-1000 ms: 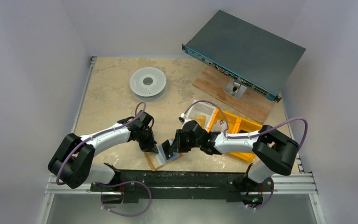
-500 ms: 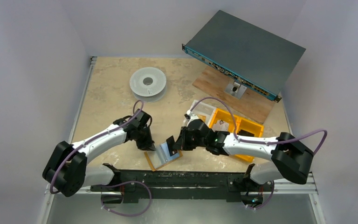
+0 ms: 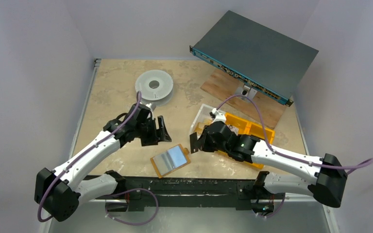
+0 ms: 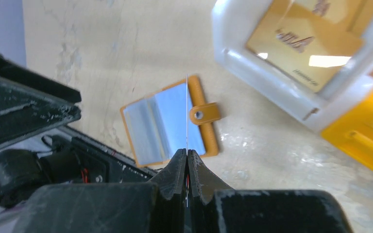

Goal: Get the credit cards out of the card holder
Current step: Remove the credit card from the card holder, then place the credit card in the storage box, then remove the credit card from the card holder.

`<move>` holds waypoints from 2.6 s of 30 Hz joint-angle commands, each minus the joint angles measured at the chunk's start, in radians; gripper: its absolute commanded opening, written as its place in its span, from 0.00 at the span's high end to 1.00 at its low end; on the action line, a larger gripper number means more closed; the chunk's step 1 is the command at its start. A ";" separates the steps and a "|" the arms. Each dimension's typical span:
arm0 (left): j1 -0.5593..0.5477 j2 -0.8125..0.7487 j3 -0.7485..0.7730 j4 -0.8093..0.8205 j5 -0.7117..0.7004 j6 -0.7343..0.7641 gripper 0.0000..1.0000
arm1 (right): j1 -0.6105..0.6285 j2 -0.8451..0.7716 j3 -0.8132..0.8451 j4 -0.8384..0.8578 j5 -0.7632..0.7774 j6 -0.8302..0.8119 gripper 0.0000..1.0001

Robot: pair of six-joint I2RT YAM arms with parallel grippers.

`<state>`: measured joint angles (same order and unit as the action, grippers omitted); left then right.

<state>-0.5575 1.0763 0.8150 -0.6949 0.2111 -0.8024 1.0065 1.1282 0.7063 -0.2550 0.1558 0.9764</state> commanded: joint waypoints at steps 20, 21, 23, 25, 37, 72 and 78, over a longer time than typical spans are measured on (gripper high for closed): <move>0.000 0.018 0.089 0.023 0.158 0.107 0.24 | -0.528 -0.017 0.315 -0.824 0.505 -0.042 1.00; -0.001 0.018 0.089 0.021 0.160 0.110 0.24 | -0.543 -0.001 0.320 -0.835 0.507 -0.041 1.00; -0.001 0.019 0.091 0.017 0.160 0.114 0.24 | -0.559 0.026 0.324 -0.842 0.513 -0.041 1.00; 0.000 0.019 0.093 0.014 0.160 0.116 0.24 | -0.567 0.052 0.327 -0.848 0.514 -0.043 1.00; 0.000 0.018 0.095 0.014 0.170 0.129 0.24 | -0.574 0.112 0.340 -0.900 0.491 -0.028 0.97; 0.258 -0.181 -0.053 -0.219 -0.079 0.114 0.22 | 0.147 0.219 0.294 -0.124 0.165 -0.224 0.35; 0.276 -0.187 -0.138 -0.195 -0.025 0.028 0.21 | 0.292 0.415 0.367 -0.042 0.221 -0.259 0.42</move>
<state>-0.2985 0.8978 0.7265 -0.8993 0.1558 -0.7151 1.2373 1.4616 1.0054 -0.4015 0.3187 0.7567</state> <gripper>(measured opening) 0.788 0.614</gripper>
